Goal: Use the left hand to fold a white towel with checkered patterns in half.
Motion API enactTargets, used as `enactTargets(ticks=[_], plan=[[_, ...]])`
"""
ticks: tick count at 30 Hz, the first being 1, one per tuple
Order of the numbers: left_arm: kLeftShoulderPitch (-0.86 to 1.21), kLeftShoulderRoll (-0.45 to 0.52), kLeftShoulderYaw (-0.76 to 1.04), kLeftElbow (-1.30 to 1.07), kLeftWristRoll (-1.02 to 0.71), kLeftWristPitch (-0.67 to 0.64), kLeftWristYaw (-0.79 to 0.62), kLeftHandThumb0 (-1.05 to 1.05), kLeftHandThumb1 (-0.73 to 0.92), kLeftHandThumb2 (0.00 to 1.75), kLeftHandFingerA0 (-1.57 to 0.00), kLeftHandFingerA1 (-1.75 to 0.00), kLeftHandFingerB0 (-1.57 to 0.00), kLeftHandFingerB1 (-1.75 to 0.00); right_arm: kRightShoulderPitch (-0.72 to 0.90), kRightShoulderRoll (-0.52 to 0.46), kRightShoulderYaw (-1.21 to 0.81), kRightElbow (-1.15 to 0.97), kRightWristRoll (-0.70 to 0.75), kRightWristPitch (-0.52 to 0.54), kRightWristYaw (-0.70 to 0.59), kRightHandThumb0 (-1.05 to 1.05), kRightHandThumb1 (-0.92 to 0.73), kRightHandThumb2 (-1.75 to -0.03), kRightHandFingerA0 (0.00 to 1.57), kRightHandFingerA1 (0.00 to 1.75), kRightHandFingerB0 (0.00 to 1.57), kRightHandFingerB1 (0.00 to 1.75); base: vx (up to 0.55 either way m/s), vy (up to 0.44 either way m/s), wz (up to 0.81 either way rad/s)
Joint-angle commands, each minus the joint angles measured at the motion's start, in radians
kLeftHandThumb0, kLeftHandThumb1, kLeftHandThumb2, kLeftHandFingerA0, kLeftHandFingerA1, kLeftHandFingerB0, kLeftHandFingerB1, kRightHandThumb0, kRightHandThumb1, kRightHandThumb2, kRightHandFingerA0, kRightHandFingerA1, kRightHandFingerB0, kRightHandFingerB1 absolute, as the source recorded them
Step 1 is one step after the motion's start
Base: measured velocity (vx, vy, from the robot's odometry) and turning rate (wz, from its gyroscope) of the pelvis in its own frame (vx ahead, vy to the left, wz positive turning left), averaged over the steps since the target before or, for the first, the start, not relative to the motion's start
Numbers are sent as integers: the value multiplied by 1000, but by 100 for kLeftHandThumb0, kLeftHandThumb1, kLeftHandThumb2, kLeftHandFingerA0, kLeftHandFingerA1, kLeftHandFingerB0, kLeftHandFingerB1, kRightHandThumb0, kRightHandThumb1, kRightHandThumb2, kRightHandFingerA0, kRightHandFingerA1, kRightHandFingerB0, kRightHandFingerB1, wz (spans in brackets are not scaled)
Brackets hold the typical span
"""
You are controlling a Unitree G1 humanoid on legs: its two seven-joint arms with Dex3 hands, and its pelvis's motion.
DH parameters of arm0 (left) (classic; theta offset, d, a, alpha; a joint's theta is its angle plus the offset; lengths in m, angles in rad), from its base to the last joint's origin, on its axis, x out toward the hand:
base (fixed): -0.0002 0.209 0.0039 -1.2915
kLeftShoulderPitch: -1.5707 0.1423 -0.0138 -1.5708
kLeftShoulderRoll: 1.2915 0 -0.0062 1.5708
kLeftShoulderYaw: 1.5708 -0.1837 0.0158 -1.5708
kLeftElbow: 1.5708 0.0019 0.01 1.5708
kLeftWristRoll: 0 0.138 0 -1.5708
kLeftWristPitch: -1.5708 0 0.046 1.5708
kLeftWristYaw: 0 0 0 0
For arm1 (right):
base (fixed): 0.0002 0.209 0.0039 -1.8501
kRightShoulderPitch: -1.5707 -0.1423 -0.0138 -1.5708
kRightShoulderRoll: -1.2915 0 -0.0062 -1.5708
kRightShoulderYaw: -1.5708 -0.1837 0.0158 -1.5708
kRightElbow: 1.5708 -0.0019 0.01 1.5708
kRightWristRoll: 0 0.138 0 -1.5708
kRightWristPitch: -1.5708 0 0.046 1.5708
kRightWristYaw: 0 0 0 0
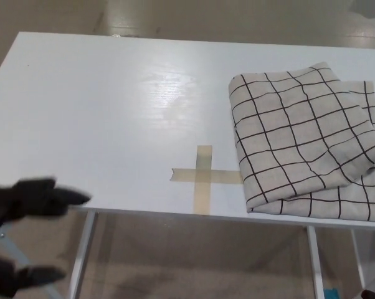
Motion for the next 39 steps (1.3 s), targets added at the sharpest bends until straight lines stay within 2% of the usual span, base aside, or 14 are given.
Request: enactTargets(ticks=[1, 5, 7, 8, 9, 10, 13, 15, 17, 21, 22, 23, 24, 39], plan=[[329, 55, 125, 90, -519, 35, -483, -61, 32, 65, -79, -51, -69, -48, 70, 7, -13, 7, -32, -70, -56, -43, -61, -58, 49, 77, 54, 53, 0, 0, 0], [266, 9, 28, 324, -345, -3, -373, -66, 31, 64, -78, -50, -66, -45, 72, 16, -2, 27, -47, -71, -75, -42, -61, -58, 51, 80, 54, 54, 0, 0, 0], [254, -1, 14, 363, -317, -5, -348, -66, 31, 64, -78, -50, -66, -45, 73, 16, -1, 27, -47, -66, -76, -42, -61, -58, 51, 80, 54, 54, 0, 0, 0], [189, -46, -37, 541, -203, -33, -231, -64, 31, 65, -68, -48, -60, -44, 64, 16, 1, 44, -28, -61, -51, -40, -61, -58, 51, 82, 54, 55, 0, 0, 0], [189, -46, -37, 541, -203, -33, -231, -64, 31, 65, -68, -48, -60, -44, 64, 16, 1, 44, -28, -61, -51, -40, -61, -58, 51, 82, 54, 55, 0, 0, 0], [161, -61, -50, 611, -170, -55, -189, -59, 36, 53, -65, -41, -61, -39, 62, 13, 6, 45, -31, -53, -49, -41, -61, -58, 51, 81, 54, 54, 0, 0, 0], [85, -86, -80, 799, -85, -135, -75, -61, 41, 53, -62, -40, -58, -38, 51, 3, 21, 59, -55, -34, -64, -42, -61, -59, 50, 79, 52, 50, 0, 0, 0], [16, -112, -106, 943, 1, -153, 81, -69, 41, 56, -61, -39, -58, -38, 32, 0, 21, 103, -55, -52, -63, -41, -61, -59, 50, 79, 52, 48, 0, 0, 0], [-16, -124, -113, 1003, 18, -155, 143, -68, 44, 55, -61, -39, -59, -38, 27, -4, 25, 113, -60, -54, -65, -42, -61, -59, 50, 78, 52, 48, 0, 0, 0], [-59, -157, -113, 1084, 24, -136, 242, -70, 41, 56, -64, -40, -61, -39, 18, -11, 29, 129, -68, -64, -68, -42, -61, -58, 50, 77, 53, 50, 0, 0, 0], [-95, -187, -100, 1145, 0, -105, 288, -66, 43, 55, -67, -41, -63, -40, 7, -21, 34, 144, -78, -75, -71, -41, -61, -58, 50, 77, 53, 51, 0, 0, 0], [-106, -196, -92, 1164, -17, -96, 288, -66, 43, 55, -67, -41, -63, -40, 3, -23, 35, 147, -80, -76, -71, -41, -61, -58, 50, 77, 53, 51, 0, 0, 0], [-112, -204, -85, 1175, -34, -88, 280, -67, 35, 71, -63, -49, -59, -47, 0, -25, 37, 148, -81, -76, -71, -41, -61, -58, 50, 78, 53, 52, 0, 0, 0], [-170, -213, -100, 1333, -43, -209, 343, -67, 34, 71, -64, -50, -59, -48, -7, -34, 35, 158, -61, -87, -62, -41, -60, -58, 50, 78, 53, 52, 0, 0, 0]])
